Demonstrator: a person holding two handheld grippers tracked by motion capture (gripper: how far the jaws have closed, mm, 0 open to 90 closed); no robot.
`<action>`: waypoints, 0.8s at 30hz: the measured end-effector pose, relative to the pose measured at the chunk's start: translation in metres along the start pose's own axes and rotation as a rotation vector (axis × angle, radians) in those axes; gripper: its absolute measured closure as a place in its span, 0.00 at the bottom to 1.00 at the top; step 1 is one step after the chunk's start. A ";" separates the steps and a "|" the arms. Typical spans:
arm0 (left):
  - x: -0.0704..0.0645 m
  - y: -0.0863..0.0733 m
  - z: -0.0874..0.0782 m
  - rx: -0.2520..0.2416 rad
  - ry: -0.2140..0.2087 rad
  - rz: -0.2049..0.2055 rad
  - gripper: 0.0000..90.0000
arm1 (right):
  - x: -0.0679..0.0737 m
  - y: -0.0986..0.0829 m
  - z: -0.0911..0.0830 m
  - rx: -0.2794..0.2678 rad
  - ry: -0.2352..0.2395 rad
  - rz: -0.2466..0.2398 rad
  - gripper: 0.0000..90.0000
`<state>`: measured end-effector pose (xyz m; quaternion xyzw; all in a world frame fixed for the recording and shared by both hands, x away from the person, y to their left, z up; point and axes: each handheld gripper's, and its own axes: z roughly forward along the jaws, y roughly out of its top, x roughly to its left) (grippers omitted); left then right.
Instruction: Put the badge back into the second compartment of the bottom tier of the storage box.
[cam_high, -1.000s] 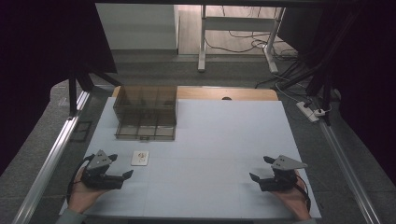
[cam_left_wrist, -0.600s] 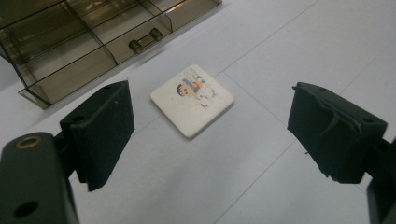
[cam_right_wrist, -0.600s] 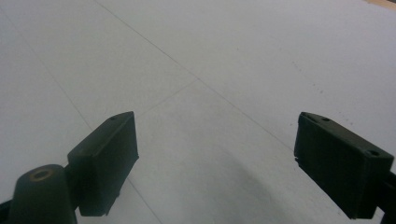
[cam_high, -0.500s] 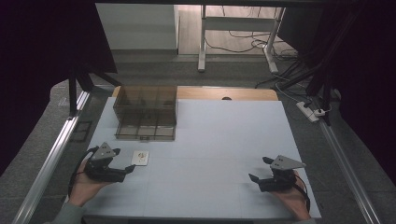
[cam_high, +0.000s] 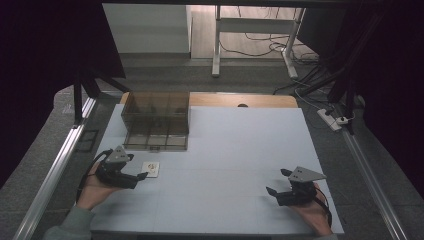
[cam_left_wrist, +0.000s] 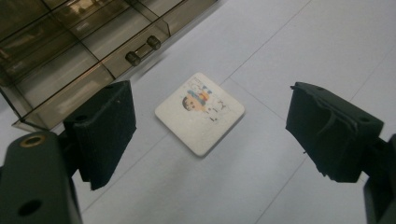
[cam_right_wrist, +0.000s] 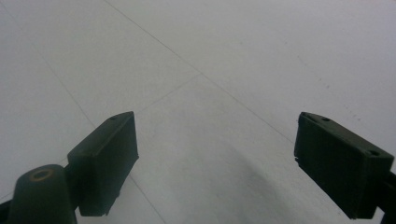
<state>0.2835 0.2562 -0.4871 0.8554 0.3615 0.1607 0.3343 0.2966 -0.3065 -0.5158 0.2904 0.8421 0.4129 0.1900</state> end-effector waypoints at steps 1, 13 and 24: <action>0.001 0.001 0.000 0.002 -0.006 0.005 0.18 | 0.000 0.000 0.000 0.001 0.001 -0.001 0.15; 0.013 0.009 0.008 0.024 -0.043 0.063 0.19 | 0.000 0.000 0.001 0.014 0.006 0.000 0.15; 0.022 0.011 0.017 0.045 -0.106 0.080 0.19 | 0.002 -0.001 0.004 0.018 0.013 0.000 0.15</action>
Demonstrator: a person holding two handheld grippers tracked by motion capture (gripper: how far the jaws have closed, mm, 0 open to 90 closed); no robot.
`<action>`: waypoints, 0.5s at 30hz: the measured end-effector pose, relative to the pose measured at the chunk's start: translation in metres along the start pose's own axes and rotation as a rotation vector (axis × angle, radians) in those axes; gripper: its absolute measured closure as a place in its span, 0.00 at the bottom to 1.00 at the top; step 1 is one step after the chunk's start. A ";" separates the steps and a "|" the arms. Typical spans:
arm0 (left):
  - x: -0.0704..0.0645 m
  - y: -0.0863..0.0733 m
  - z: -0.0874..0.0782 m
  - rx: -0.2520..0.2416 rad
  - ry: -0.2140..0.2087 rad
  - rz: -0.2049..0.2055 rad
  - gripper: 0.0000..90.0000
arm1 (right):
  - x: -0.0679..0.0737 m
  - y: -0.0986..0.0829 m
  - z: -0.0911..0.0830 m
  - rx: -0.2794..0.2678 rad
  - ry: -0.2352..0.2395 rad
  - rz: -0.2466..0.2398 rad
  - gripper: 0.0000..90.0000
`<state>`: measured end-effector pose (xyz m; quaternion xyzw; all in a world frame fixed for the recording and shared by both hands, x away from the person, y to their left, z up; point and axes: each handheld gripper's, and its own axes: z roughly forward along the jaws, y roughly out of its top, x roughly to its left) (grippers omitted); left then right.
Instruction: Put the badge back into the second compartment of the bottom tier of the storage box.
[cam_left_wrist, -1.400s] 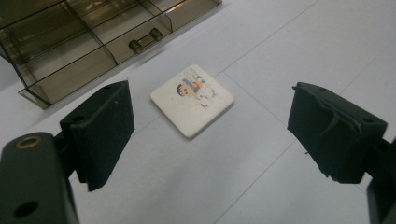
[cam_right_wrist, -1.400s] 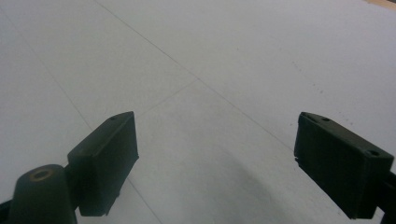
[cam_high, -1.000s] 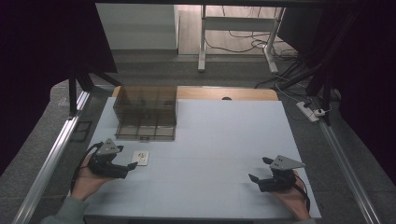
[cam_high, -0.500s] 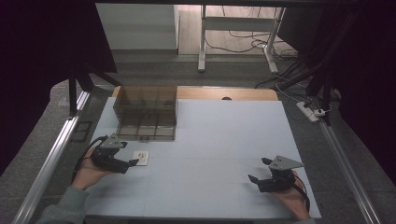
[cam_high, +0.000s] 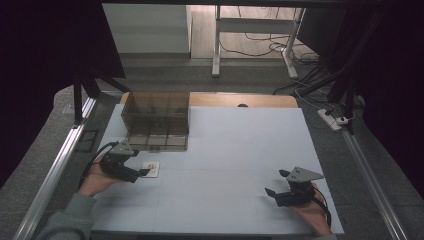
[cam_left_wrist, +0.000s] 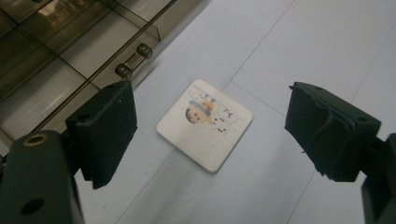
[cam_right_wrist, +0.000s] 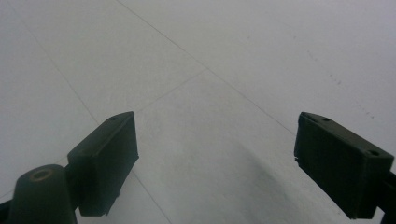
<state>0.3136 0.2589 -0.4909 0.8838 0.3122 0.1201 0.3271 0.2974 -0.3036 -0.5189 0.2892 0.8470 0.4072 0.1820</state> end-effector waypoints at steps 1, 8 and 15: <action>0.001 0.000 0.001 0.005 -0.007 0.004 0.18 | 0.000 0.000 0.000 0.000 0.003 0.000 0.15; 0.008 0.001 0.010 0.038 -0.045 0.022 0.19 | 0.000 0.000 0.000 0.006 0.001 0.003 0.15; 0.011 0.004 0.015 0.057 -0.068 0.049 0.19 | 0.000 -0.001 0.001 0.013 0.003 -0.001 0.15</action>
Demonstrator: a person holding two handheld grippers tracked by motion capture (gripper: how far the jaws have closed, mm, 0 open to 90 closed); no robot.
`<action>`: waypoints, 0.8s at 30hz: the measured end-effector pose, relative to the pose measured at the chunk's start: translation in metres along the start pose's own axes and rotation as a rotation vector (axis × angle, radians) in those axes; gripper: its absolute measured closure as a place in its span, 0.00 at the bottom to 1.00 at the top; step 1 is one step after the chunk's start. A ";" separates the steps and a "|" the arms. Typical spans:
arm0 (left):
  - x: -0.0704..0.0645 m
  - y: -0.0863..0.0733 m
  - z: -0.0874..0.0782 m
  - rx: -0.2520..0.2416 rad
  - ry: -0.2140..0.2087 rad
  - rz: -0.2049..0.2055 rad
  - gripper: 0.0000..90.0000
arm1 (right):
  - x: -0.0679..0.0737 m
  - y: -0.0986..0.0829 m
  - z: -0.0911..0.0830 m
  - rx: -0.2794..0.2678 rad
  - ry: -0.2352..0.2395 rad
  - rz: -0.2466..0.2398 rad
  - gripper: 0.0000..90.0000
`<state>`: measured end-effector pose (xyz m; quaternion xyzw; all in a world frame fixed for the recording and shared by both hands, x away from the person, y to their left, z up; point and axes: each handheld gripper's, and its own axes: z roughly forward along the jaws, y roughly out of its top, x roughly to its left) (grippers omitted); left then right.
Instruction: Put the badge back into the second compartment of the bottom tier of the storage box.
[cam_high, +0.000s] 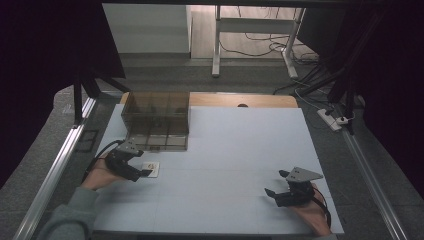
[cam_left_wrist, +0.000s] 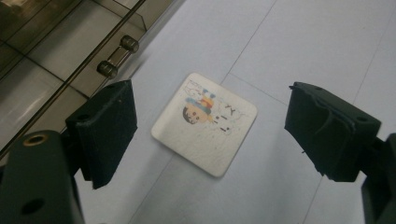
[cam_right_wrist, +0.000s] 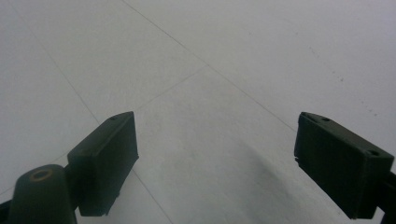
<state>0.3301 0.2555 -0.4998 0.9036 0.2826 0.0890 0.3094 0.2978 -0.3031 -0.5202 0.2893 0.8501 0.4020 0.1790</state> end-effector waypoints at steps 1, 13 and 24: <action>0.001 0.000 0.001 0.001 -0.004 0.004 0.19 | 0.000 0.000 0.000 0.000 0.000 0.000 0.15; 0.007 0.001 0.015 0.050 -0.044 0.035 0.19 | 0.000 0.000 0.002 0.014 0.005 -0.005 0.15; 0.009 0.009 0.029 0.100 -0.086 0.069 0.18 | 0.001 -0.001 0.002 0.023 0.010 -0.005 0.15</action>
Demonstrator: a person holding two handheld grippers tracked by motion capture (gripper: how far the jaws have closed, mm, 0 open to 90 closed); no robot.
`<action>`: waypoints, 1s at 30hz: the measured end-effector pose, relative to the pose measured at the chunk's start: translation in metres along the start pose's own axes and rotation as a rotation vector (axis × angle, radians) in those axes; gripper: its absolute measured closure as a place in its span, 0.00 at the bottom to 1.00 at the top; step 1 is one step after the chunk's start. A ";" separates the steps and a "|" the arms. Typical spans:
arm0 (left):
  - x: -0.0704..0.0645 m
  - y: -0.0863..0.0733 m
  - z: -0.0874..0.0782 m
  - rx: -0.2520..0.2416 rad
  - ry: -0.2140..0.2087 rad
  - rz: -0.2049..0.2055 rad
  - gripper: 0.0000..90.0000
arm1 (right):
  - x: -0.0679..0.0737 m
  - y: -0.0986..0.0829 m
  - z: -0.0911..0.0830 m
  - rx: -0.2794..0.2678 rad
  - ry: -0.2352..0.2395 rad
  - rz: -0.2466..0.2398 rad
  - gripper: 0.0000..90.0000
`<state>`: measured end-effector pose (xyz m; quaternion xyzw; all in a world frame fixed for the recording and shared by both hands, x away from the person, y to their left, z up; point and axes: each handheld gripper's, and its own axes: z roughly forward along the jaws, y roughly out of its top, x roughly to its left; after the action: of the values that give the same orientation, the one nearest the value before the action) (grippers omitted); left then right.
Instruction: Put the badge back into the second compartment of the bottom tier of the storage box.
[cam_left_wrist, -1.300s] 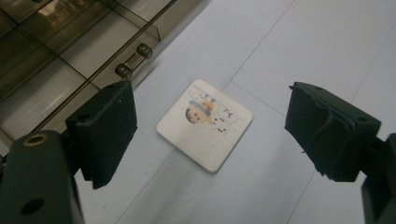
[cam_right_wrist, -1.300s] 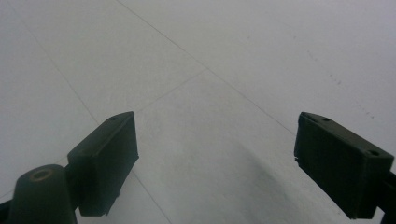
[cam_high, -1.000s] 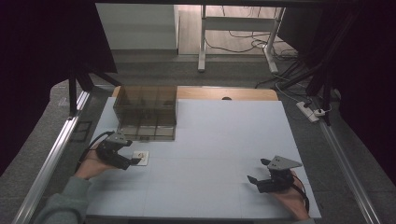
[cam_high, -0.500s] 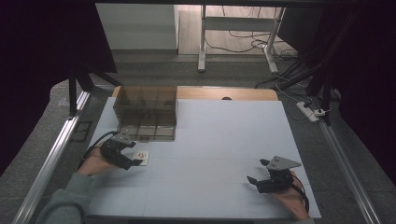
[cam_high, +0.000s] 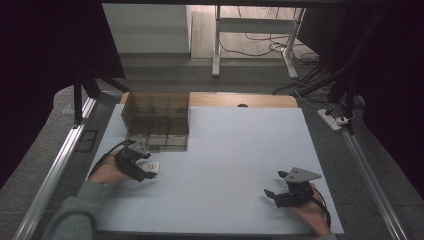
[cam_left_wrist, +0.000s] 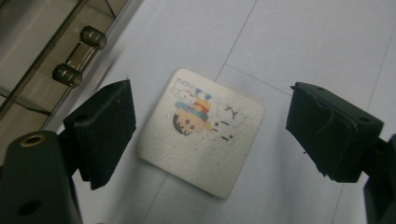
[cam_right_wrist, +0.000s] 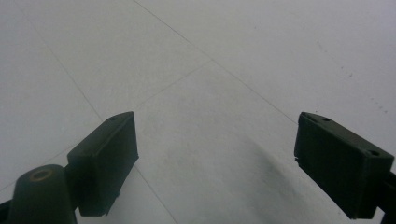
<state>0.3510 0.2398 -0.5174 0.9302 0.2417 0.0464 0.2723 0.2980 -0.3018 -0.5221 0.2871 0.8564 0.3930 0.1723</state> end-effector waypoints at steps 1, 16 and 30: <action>0.000 0.000 0.000 0.004 -0.006 0.006 0.18 | 0.000 0.000 0.000 0.000 0.000 0.000 0.15; 0.004 0.002 0.014 0.040 -0.047 0.028 0.13 | 0.001 -0.001 0.001 0.007 0.001 0.001 0.15; 0.003 0.002 0.015 0.079 -0.008 0.067 0.23 | 0.001 -0.001 0.002 0.013 0.003 0.001 0.15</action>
<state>0.3579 0.2323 -0.5294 0.9480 0.2108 0.0419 0.2346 0.2978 -0.3004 -0.5239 0.2879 0.8590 0.3880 0.1691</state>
